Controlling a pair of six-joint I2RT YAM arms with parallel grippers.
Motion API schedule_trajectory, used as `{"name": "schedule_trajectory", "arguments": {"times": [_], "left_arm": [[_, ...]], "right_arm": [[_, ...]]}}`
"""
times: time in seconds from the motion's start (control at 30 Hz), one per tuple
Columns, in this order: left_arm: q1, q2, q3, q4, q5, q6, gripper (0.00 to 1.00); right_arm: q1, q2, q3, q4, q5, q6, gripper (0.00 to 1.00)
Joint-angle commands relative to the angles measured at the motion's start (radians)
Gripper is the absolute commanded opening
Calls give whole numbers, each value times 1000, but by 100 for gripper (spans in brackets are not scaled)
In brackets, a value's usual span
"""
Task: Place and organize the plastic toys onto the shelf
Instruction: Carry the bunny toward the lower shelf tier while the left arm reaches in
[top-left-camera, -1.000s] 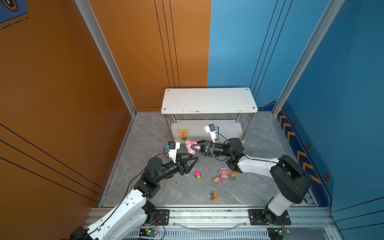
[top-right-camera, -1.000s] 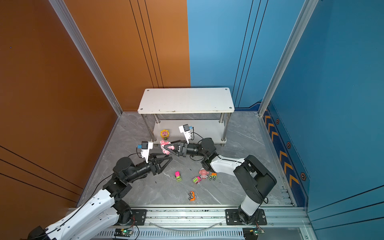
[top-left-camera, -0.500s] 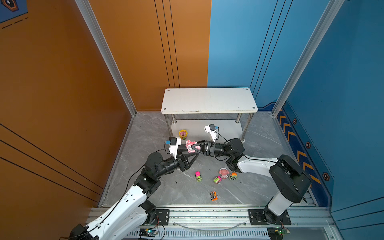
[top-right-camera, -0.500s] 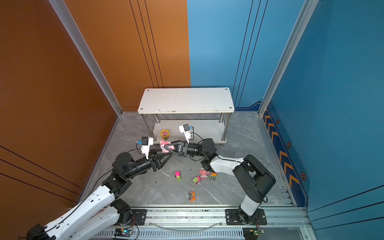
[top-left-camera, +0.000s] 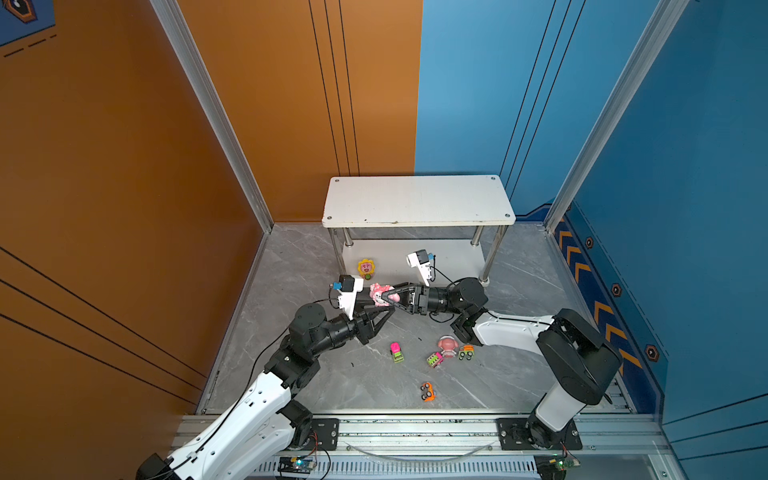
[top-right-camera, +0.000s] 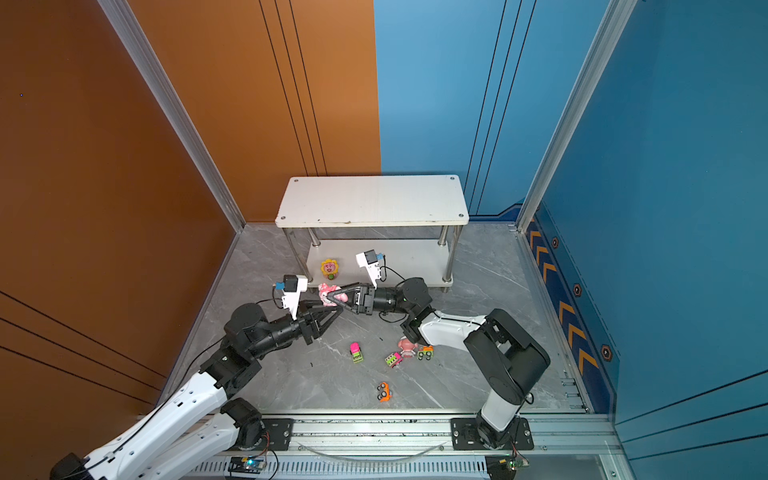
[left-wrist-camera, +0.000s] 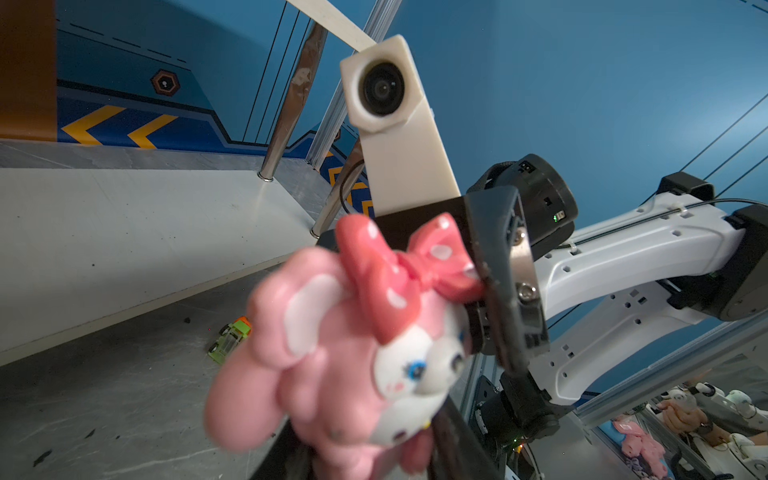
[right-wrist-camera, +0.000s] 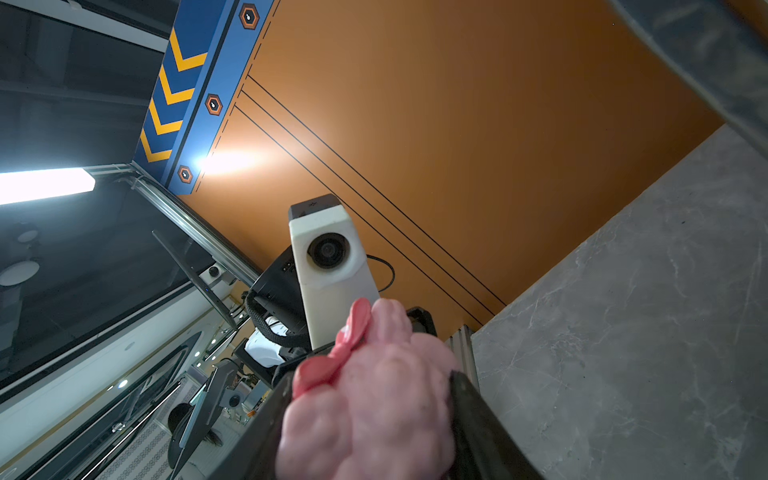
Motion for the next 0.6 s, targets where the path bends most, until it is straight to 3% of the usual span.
{"name": "schedule_trajectory", "arguments": {"times": [0.0,0.13,0.3,0.4,0.57], "left_arm": [[7,-2,31,-15,-35,23,4],[5,6,31,-25,-48,35,0],[-15,6,40,-81,-118,104,0],[-31,9,44,-101,-167,140,0],[-74,18,52,-130,-242,206,0]], "right_arm": [[13,7,-5,29,-22,-10,0],[18,-6,-7,-27,-15,-41,1],[32,-77,2,-266,18,-172,36],[60,-160,19,-527,64,-358,47],[122,-285,82,-956,219,-658,56]]}}
